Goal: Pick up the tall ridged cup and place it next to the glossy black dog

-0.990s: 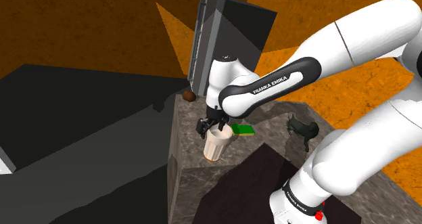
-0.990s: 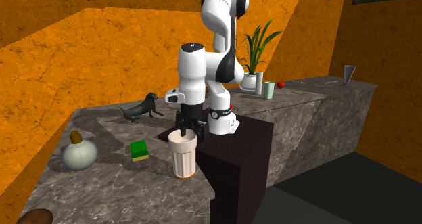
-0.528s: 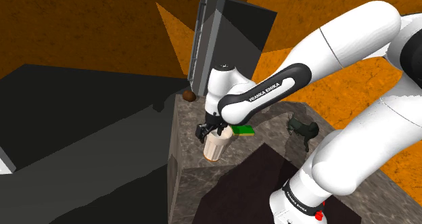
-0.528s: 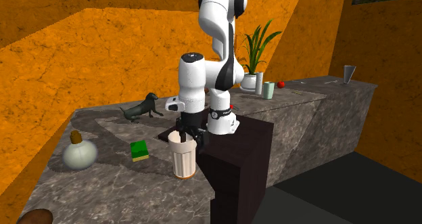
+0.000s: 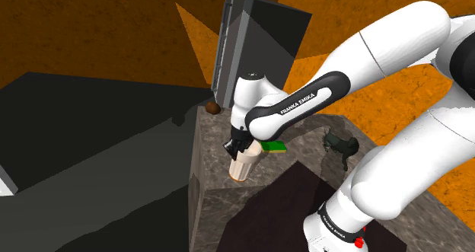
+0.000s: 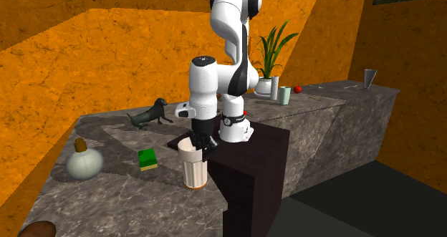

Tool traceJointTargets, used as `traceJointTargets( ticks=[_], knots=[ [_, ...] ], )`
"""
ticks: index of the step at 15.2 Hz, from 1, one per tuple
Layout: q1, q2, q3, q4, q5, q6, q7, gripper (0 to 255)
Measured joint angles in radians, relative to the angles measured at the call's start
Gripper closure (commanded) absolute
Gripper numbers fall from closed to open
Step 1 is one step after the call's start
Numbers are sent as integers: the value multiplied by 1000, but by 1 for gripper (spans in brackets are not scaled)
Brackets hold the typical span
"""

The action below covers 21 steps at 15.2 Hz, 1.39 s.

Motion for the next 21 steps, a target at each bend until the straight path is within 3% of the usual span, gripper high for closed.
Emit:
traceJointTargets(
  ticks=[8,21],
  knots=[
    [0,-5,-1,2,2,-6,-3,255],
    [18,-153,-18,58,57,-206,-54,255]
  ],
)
